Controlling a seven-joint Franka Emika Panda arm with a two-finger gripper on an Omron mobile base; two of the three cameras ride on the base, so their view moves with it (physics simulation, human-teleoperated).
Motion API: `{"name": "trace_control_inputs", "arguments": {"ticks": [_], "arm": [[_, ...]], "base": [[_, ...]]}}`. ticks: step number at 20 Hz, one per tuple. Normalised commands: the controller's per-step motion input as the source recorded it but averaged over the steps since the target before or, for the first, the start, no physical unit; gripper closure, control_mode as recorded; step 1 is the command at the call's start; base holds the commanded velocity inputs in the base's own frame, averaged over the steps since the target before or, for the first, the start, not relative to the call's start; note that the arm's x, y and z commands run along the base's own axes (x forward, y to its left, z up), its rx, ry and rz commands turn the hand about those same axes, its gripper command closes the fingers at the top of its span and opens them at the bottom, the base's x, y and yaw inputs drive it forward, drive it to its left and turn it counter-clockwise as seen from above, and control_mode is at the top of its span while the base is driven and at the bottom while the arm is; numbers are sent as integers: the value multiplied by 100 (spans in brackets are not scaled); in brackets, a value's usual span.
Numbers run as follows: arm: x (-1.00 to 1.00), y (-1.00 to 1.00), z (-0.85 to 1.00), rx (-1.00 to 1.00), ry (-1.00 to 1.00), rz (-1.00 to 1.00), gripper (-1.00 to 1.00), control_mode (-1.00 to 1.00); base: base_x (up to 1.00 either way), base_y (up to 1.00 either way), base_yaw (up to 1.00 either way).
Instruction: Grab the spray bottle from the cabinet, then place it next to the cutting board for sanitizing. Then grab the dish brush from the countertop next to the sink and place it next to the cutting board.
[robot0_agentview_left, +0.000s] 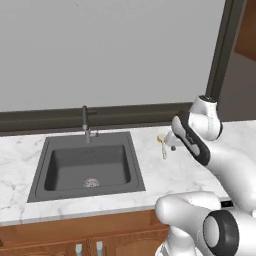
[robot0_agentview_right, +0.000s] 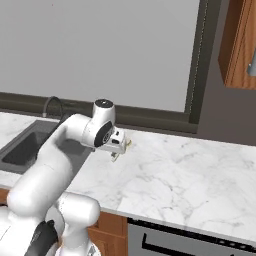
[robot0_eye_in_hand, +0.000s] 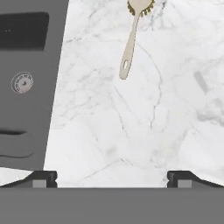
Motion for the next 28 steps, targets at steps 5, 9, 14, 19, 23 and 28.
{"name": "trace_control_inputs", "arguments": {"ticks": [5, 9, 14, 19, 23, 28], "arm": [[84, -2, -14, 1, 0, 0, -100, -100], [66, 0, -17, 0, 1, -1, -100, -100], [64, 0, -31, -2, 6, -7, -100, -100], [53, -1, -33, -2, 0, -8, -100, -100], [30, -11, -41, -1, 0, -5, -100, -100], [20, -9, -46, -2, 0, -2, -100, -100]], "base": [[0, 0, 0], [0, 0, 0], [0, 0, 0], [0, 0, 0], [0, 0, 0], [0, 0, 0]]}}
